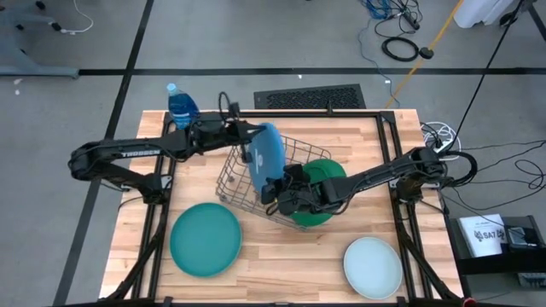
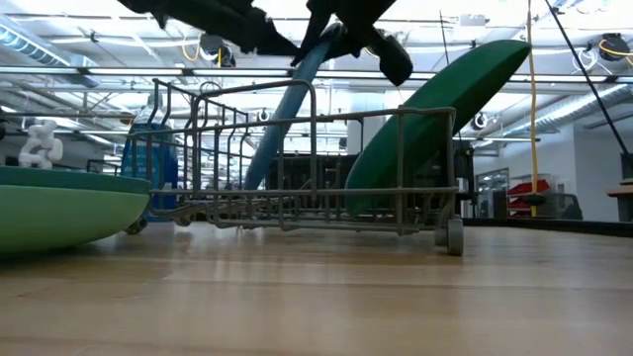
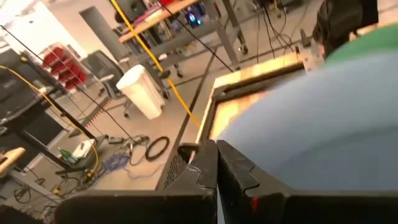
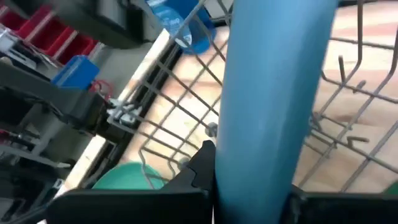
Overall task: Sort dishes
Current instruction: Adjust the plates in the dish rack
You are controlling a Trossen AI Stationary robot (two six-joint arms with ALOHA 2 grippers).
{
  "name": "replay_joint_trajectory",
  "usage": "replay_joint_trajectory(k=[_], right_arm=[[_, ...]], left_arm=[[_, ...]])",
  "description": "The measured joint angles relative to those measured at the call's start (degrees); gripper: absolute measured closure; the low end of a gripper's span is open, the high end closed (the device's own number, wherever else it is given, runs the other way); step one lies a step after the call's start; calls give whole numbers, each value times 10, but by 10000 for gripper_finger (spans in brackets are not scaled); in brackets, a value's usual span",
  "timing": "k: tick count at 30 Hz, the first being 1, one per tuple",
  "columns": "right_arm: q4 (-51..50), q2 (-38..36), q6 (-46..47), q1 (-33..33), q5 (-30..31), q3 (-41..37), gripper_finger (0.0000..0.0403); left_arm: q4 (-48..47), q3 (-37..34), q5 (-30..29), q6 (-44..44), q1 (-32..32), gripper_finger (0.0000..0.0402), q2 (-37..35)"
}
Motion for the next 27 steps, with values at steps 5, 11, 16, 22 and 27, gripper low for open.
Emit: replay_joint_trajectory(k=[5,11,16,22,27], right_arm=[[5,15,3,-10,-10,0,370],[7,18,-36,-19,-39,0,363],[17,14,-100,-19,-40,0,327],[53,-3,-175,-18,-39,0,250],[112,-6,-266,-19,-47,0,211]], left_arm=[[-13,0,-2,-16,-2,401,-65],[-29,0,-3,-32,-1,401,-103],[-37,0,-3,-32,0,401,-98],[-48,0,-3,-29,1,401,-88],[-44,0,-34,-29,1,401,-90]])
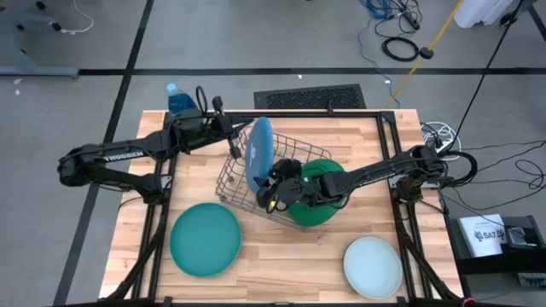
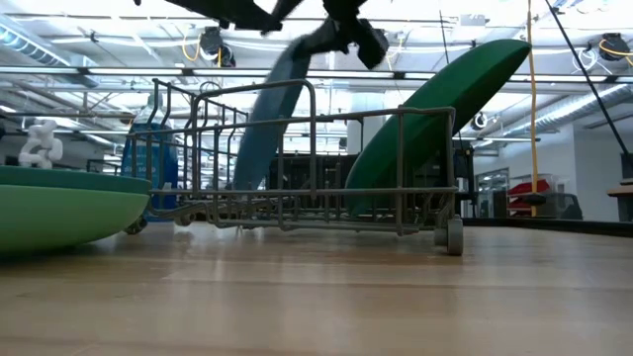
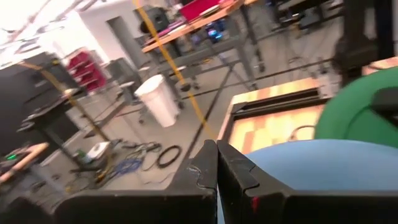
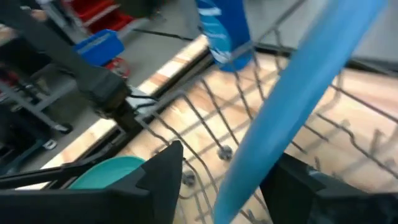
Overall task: Sort dishes
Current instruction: Adjust the plates in the dish rack
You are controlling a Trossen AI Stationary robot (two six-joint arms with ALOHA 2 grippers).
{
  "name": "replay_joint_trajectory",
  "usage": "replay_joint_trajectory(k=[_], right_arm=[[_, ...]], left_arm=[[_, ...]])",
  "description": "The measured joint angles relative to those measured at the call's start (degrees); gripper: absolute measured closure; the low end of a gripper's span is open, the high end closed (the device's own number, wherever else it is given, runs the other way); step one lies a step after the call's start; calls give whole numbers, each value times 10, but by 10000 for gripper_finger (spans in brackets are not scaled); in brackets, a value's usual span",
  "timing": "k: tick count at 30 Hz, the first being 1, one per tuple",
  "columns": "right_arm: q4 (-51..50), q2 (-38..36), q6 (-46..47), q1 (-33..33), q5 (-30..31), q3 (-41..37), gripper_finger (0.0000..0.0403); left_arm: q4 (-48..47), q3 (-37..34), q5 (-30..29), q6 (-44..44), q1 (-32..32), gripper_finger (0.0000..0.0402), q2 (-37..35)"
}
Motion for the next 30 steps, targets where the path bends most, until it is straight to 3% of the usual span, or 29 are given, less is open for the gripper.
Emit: replay_joint_trajectory(k=[4,12,22,30], right_arm=[[52,-1,-64,-9,-26,0,205],[120,-1,-146,-48,-79,0,210],[118,-3,-191,-126,-87,0,210],[113,-2,-223,-177,-152,0,211]], left_arm=[[4,0,-41,0,0,401,-14],[-4,0,-46,-3,0,401,-60],[-22,0,-46,-4,0,401,-79],[-24,0,-46,-4,0,401,-79]])
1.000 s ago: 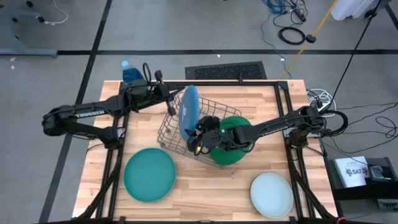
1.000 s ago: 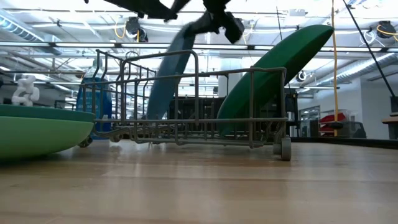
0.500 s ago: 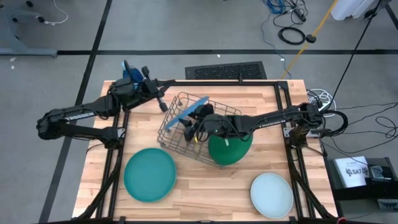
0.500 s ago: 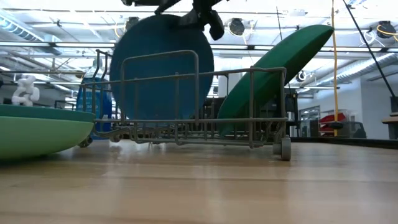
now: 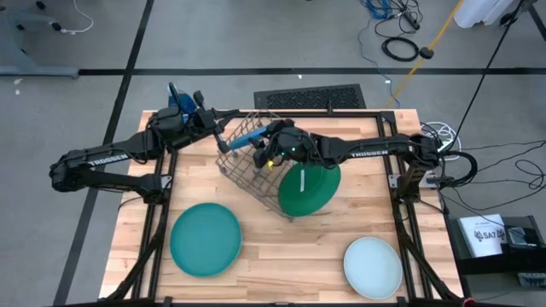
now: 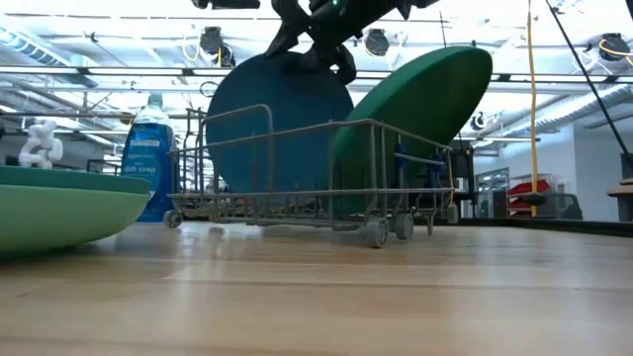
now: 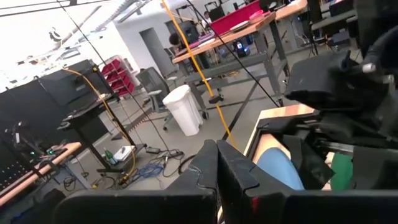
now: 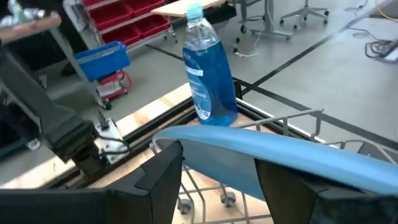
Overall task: Sort dishes
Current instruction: Adjust the plates in the dish rack
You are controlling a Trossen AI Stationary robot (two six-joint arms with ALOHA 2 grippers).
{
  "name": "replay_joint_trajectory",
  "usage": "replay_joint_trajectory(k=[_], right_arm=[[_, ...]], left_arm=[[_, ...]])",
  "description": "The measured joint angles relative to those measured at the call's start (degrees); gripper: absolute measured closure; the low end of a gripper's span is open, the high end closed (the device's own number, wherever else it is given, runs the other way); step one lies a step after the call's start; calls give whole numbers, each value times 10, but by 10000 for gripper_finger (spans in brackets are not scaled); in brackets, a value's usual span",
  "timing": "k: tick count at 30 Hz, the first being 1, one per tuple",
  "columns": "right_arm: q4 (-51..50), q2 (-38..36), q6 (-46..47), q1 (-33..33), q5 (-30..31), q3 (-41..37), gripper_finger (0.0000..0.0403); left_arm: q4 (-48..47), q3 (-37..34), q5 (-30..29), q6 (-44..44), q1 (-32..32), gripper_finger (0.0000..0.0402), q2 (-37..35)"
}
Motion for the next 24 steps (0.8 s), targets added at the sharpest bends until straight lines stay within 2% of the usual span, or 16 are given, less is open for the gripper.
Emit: replay_joint_trajectory(k=[4,11,18,24], right_arm=[[-1,-3,-29,-7,-18,0,211],[-3,-21,-28,-29,-19,0,211],[-3,-26,-12,-51,-35,0,211],[0,-26,3,-83,-33,0,211]], left_arm=[[-28,0,0,0,0,401,0],[-50,0,0,-2,10,390,14],[-83,0,-25,-46,32,297,44],[-76,18,-25,-61,24,221,35]])
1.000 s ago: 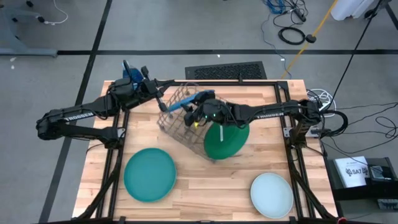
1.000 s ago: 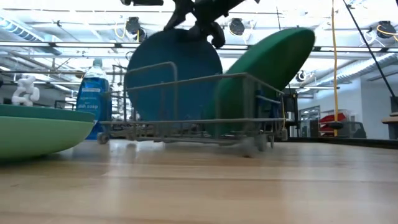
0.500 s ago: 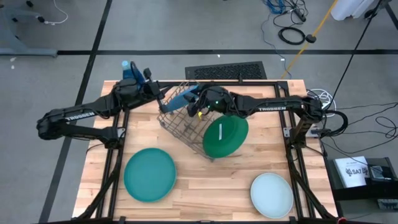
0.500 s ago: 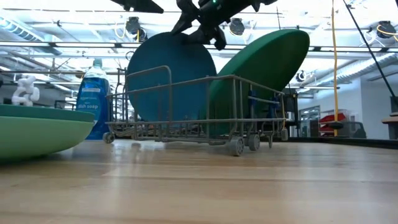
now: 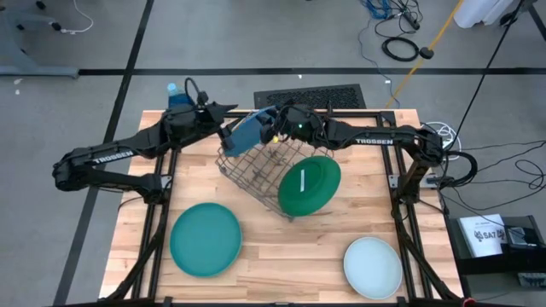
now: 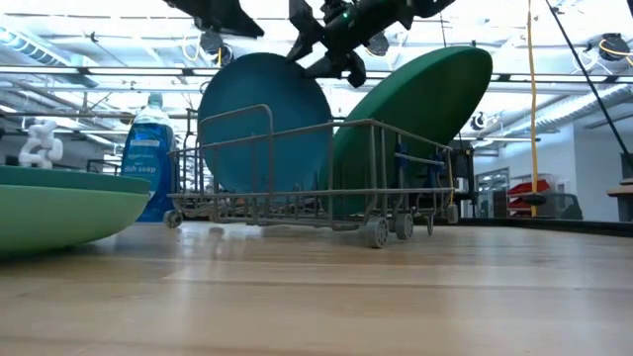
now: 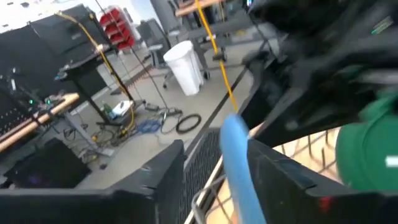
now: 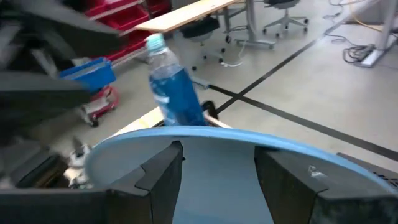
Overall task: Sort dishes
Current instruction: Adjust the plates in the dish rack
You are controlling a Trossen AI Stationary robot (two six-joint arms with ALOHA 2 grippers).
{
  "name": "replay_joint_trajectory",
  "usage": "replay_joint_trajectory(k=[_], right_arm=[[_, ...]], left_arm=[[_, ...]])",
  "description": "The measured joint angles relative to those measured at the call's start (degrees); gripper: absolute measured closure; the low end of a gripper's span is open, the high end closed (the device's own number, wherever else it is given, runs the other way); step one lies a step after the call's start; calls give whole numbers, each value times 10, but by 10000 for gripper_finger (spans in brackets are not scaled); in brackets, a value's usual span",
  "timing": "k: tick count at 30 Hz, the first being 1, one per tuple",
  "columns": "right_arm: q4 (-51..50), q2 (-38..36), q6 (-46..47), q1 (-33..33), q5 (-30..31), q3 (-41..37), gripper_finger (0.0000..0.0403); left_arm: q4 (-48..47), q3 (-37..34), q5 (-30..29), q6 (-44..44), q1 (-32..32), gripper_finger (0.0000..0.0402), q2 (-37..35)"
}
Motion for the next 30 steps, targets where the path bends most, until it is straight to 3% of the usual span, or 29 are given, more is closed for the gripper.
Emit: replay_joint_trajectory(k=[10,18,23,30], right_arm=[[7,3,16,-52,-1,0,211],[-3,3,-30,-45,-79,0,211],[-85,-17,-85,-17,-113,0,211],[-255,-104,-205,59,-120,0,211]], left_arm=[[-3,5,27,1,-14,198,-14],[-3,5,34,1,-13,198,-7],[-6,5,34,1,-13,198,-7],[-18,5,33,2,-13,198,-7]])
